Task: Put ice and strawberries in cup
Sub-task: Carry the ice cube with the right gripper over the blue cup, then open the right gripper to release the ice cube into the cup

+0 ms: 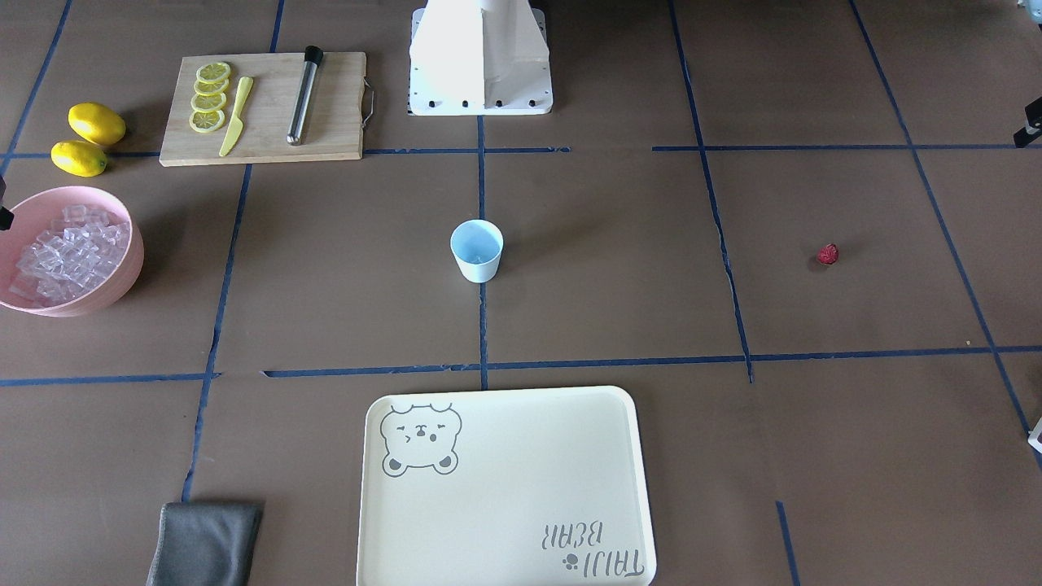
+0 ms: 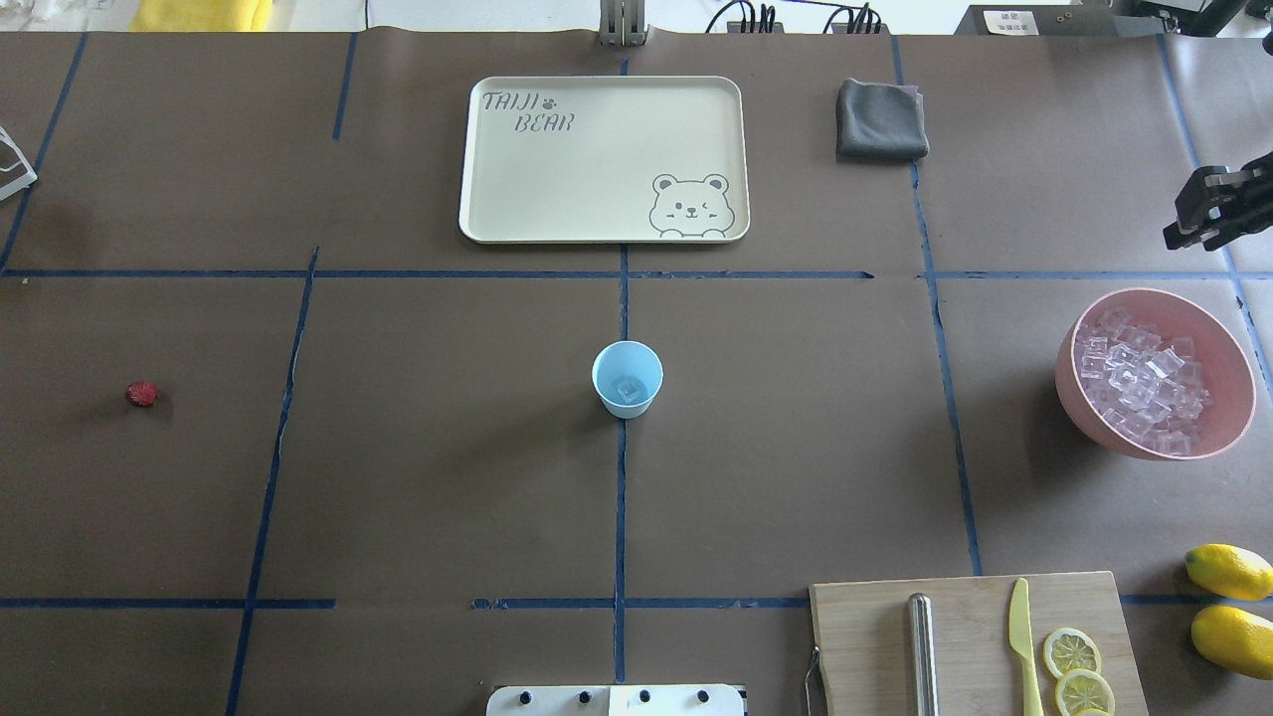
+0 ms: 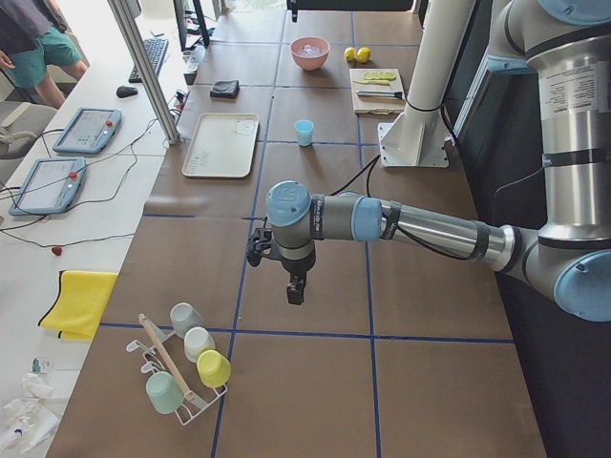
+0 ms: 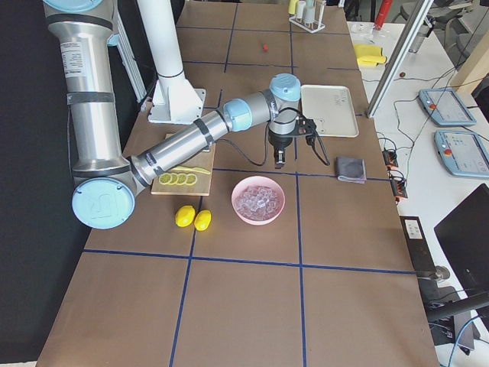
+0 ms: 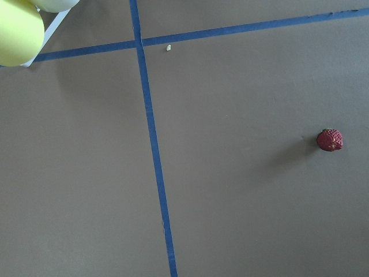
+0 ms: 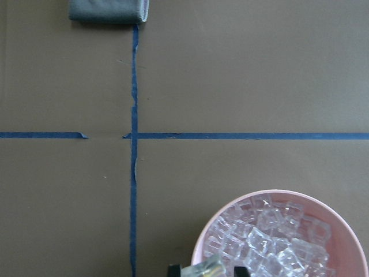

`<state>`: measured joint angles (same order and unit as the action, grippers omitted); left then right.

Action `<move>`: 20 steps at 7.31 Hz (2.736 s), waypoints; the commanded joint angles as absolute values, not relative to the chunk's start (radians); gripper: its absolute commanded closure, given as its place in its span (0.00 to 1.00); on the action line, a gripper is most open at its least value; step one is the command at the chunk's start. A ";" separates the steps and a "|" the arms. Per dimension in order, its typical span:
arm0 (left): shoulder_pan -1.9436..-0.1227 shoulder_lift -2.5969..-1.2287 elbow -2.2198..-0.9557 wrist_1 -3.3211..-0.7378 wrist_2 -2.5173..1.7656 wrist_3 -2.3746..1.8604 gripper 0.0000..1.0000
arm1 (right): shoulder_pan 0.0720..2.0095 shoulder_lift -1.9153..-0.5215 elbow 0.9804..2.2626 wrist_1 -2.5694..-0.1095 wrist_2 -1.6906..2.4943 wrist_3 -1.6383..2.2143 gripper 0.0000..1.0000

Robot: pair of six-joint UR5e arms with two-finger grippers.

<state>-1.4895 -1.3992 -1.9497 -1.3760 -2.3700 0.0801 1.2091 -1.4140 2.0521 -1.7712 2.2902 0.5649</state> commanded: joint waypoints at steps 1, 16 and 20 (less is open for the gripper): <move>-1.489 -1.402 -1.950 -1.376 -2.372 0.081 0.00 | 1.052 -1.265 2.052 -1.773 2.254 0.778 0.98; -1.489 -1.399 -1.939 -1.374 -2.442 0.080 0.00 | 0.479 -0.721 1.635 -1.769 1.806 1.305 0.97; -1.489 -1.399 -1.939 -1.376 -2.442 0.080 0.00 | 0.479 -0.718 1.637 -1.769 1.805 1.305 0.00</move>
<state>-1.4895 -1.3990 -1.9390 -1.3747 -2.4421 0.0798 0.4787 -0.7193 1.6352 -1.7680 1.8055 1.3054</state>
